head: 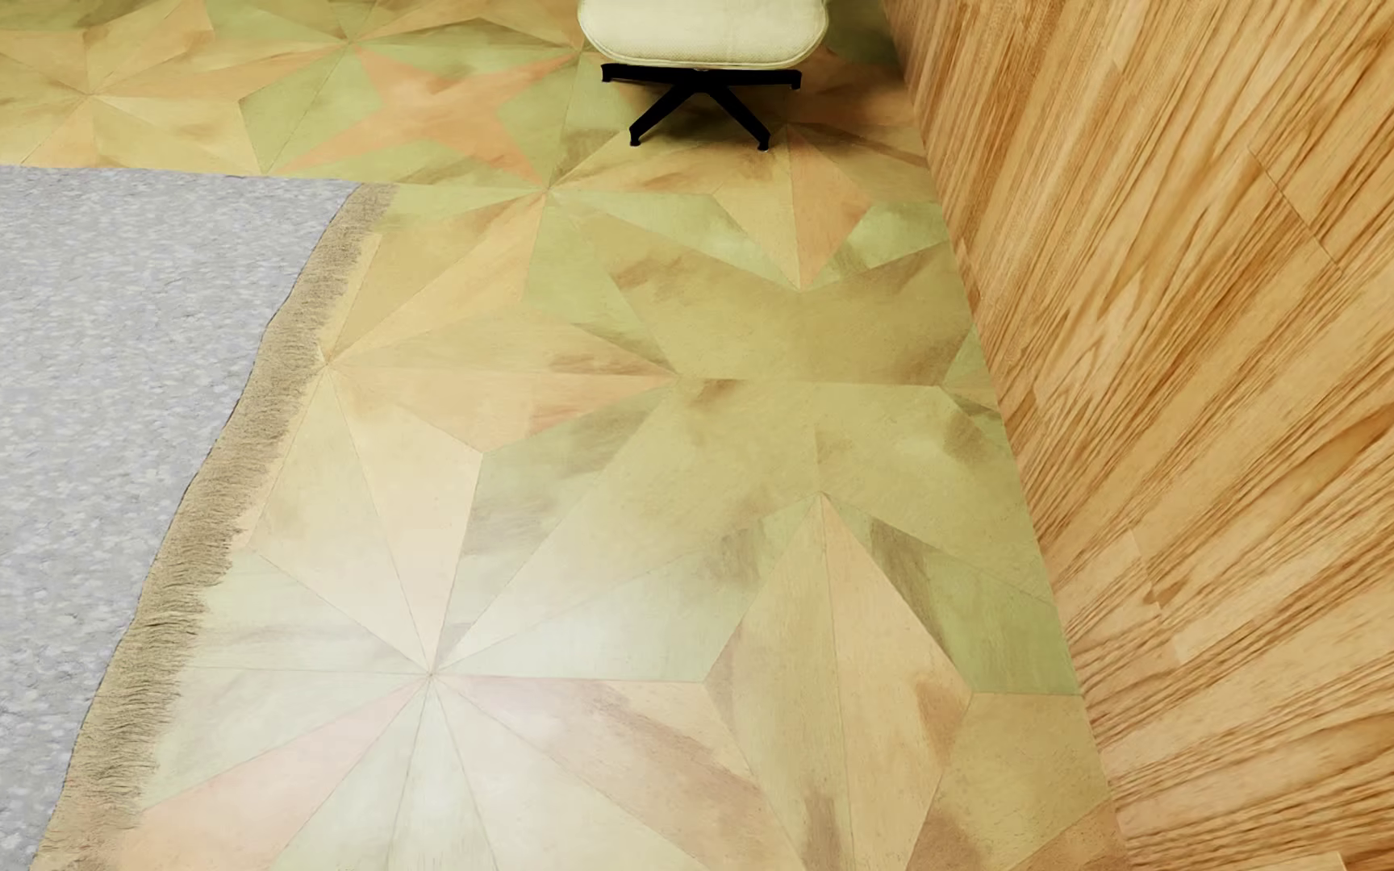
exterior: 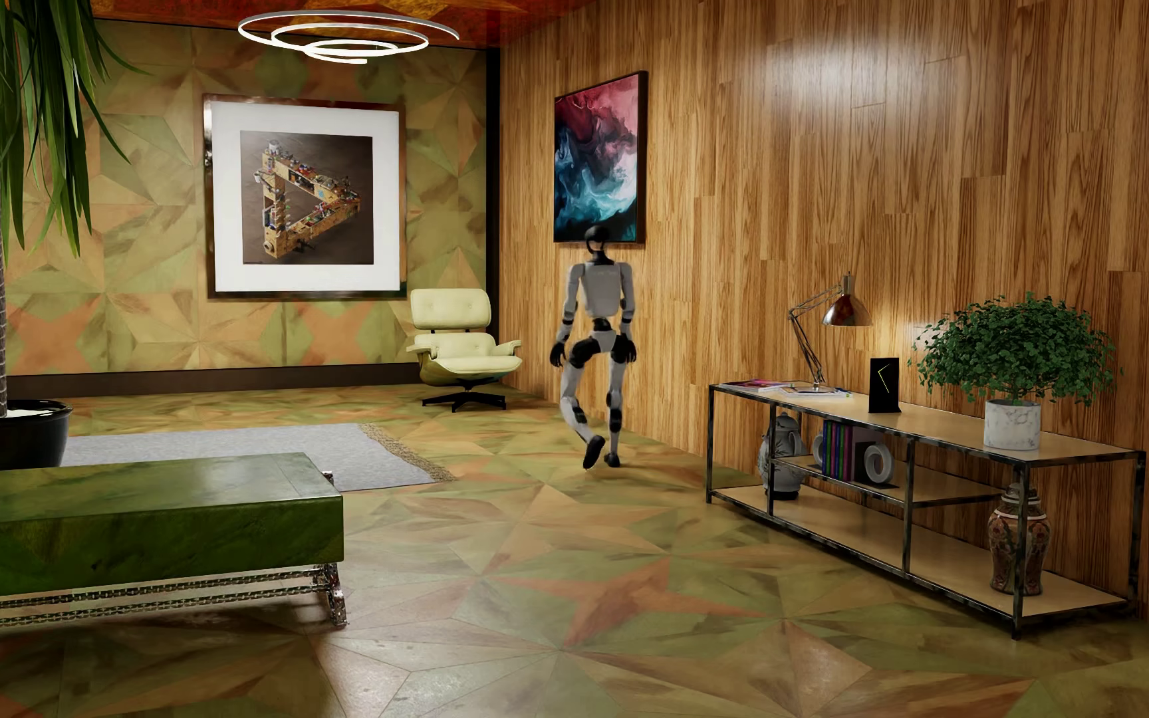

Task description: Go to the armchair

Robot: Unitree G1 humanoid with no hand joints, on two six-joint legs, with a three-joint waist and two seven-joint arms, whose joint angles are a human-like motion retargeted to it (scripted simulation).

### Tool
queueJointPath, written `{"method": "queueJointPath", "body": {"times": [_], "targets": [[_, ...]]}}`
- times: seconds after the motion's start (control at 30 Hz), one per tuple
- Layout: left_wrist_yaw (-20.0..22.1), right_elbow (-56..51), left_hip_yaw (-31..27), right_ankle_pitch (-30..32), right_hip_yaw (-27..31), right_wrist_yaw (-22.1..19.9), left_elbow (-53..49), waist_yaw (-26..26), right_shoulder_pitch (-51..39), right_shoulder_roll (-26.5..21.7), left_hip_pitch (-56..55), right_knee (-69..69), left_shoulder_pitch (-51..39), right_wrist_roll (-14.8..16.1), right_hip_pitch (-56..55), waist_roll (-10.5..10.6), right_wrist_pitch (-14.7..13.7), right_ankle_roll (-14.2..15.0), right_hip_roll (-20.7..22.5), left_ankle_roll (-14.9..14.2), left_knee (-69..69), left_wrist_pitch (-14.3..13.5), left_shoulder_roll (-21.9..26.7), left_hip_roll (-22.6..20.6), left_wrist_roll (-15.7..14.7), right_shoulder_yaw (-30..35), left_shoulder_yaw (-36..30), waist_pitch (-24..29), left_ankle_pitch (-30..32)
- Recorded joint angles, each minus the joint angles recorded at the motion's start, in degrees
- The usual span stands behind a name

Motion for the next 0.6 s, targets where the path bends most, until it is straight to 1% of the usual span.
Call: {"method": "queueJointPath", "body": {"times": [0.03, 0.07, 0.1, 0.13, 0.17, 0.2, 0.23, 0.27, 0.3, 0.33, 0.37, 0.4, 0.43, 0.47, 0.5, 0.53, 0.57, 0.6], "targets": [[1.3, 0.3, 0.5, -1.9, -1.2, 0.2, -0.9, 0.7, -2.6, -1.3, -3.6, 0.6, 2.1, -0.8, 1.9, 0.6, -0.4, 0.0, 0.6, 2.7, 2.7, 0.7, 0.0, 1.3, -1.0, 0.0, 3.4, 0.2, -4.6], [5.1, -0.4, 1.3, -3.7, -1.9, -0.1, -2.7, 1.6, -5.0, -2.2, -6.7, 1.4, 4.8, -1.0, 3.5, 1.0, -0.6, 0.0, 1.0, 4.6, 2.6, 1.0, -0.7, 1.2, -3.2, -0.7, 8.6, 0.3, -7.1], [9.5, -2.2, 2.3, -5.5, -2.3, -0.7, -4.5, 2.5, -6.7, -2.9, -9.4, 2.2, 7.2, -0.3, 5.0, 1.1, -0.9, 0.6, 1.1, 5.2, -0.2, 1.0, -1.8, -0.1, -5.5, -2.1, 13.7, 0.3, -9.9], [13.0, -4.5, 3.5, -7.3, -2.4, -1.7, -6.0, 3.5, -8.1, -3.3, -11.5, 3.0, 9.4, 0.9, 6.2, 1.0, -1.8, 1.1, 1.1, 4.1, -5.4, 0.9, -2.9, -1.7, -7.5, -3.5, 17.8, 0.2, -12.5], [15.3, -6.9, 5.6, -8.7, -2.5, -2.8, -7.1, 4.3, -9.2, -3.9, -12.9, 3.3, 11.2, 2.4, 7.6, 0.8, -3.1, 1.3, 1.1, 4.7, -12.8, 0.9, -3.6, -2.9, -8.1, -4.4, 20.2, 0.1, -14.0], [16.1, -9.0, 8.7, -9.7, -2.6, -3.6, -7.5, 5.0, -10.2, -4.9, -13.1, 2.9, 12.7, 3.5, 9.3, 0.6, -4.2, 1.2, 1.2, 5.2, -22.6, 0.9, -4.4, -4.0, -8.2, -4.2, 21.6, -0.1, -14.6], [16.1, -11.0, 12.7, -10.7, -2.6, -4.1, -7.1, 5.5, -11.1, -6.0, -12.6, 2.1, 13.9, 4.1, 11.0, 0.3, -5.3, 1.5, 1.3, 4.6, -33.8, 1.2, -5.1, -5.3, -7.7, -3.4, 22.1, -0.4, -13.8], [14.9, -12.5, 18.7, -10.9, -2.5, -4.0, -6.0, 5.7, -11.9, -7.1, -11.3, 0.3, 14.5, 4.6, 13.0, 0.0, -5.8, 2.0, 1.4, 5.1, -45.1, 1.4, -6.0, -6.5, -6.9, -2.3, 21.7, -0.7, -9.7], [12.4, -13.5, 26.4, -11.0, -2.5, -3.9, -4.7, 5.5, -12.6, -7.8, -9.7, -1.4, 15.1, 5.1, 15.1, -0.3, -5.7, 2.8, 1.5, 5.0, -54.7, 1.5, -6.9, -7.3, -5.7, -1.4, 20.7, -1.1, -5.2], [9.7, -14.1, 32.9, -11.3, -2.4, -3.8, -3.4, 5.3, -13.1, -7.9, -8.5, -1.8, 15.4, 5.8, 16.9, -0.7, -5.4, 3.6, 1.6, 3.5, -60.1, 1.2, -7.4, -7.7, -4.2, -0.8, 19.6, -1.3, -2.5], [6.8, -14.6, 34.2, -11.7, -2.0, -4.0, -2.2, 5.3, -12.8, -7.3, -8.2, -1.1, 15.5, 6.9, 18.3, -1.1, -5.3, 4.2, 1.6, 11.9, -59.3, 0.9, -7.7, -7.5, -2.7, -0.9, 18.6, -1.5, -2.6], [4.8, -14.6, 34.4, -11.7, -1.2, -4.3, -1.4, 5.3, -12.1, -6.8, -7.2, -0.1, 15.2, 7.3, 19.8, -1.6, -5.0, 4.9, 0.9, 15.8, -57.2, 0.4, -8.5, -7.7, -1.6, -0.6, 18.0, -1.5, -4.4], [3.5, -13.8, 34.8, -10.5, -0.6, -4.8, -0.8, 5.5, -10.9, -6.3, -5.4, 2.1, 14.7, 7.2, 20.8, -2.4, -4.4, 5.6, -0.8, 16.1, -56.2, 0.0, -9.5, -8.6, -0.7, -0.2, 17.8, -1.6, -5.9], [3.6, -12.0, 35.0, -7.6, 0.0, -5.7, -0.6, 5.6, -9.3, -5.1, -3.3, 6.7, 13.7, 7.4, 20.3, -3.4, -3.9, 6.8, -3.1, 15.0, -55.5, 0.3, -10.6, -9.8, -0.2, 0.1, 18.6, -1.5, -7.4], [4.2, -9.2, 35.2, -3.0, 0.7, -5.5, -1.0, 5.9, -7.6, -4.2, -1.4, 14.2, 12.5, 6.9, 18.0, -4.4, -2.4, 7.6, -6.0, 14.1, -55.1, 0.7, -11.6, -11.1, 0.4, 1.9, 19.6, -1.5, -8.9], [5.5, -6.0, 35.9, 2.3, 2.7, -1.8, -2.3, 6.1, -6.5, -4.5, 0.5, 23.6, 11.3, 5.1, 14.0, -5.2, -0.6, 10.4, -9.1, 13.3, -55.1, 0.3, -12.7, -12.5, 0.4, 6.0, 20.9, -1.3, -10.4], [7.0, -3.8, 36.2, 6.2, 4.3, 3.2, -3.8, 6.2, -5.6, -5.4, 2.4, 33.6, 9.6, 2.6, 9.7, -5.9, 0.5, 14.9, -12.2, 12.5, -55.4, -0.5, -13.3, -13.8, 0.2, 10.6, 21.5, -1.1, -11.6], [8.7, -3.5, 35.9, 9.7, 4.9, 6.3, -5.5, 6.3, -3.9, -5.7, 4.2, 42.9, 7.2, 1.0, 5.2, -6.5, 1.3, 16.8, -15.3, 11.7, -55.5, -1.5, -13.7, -15.0, -0.3, 12.5, 21.6, -0.7, -12.7]]}}
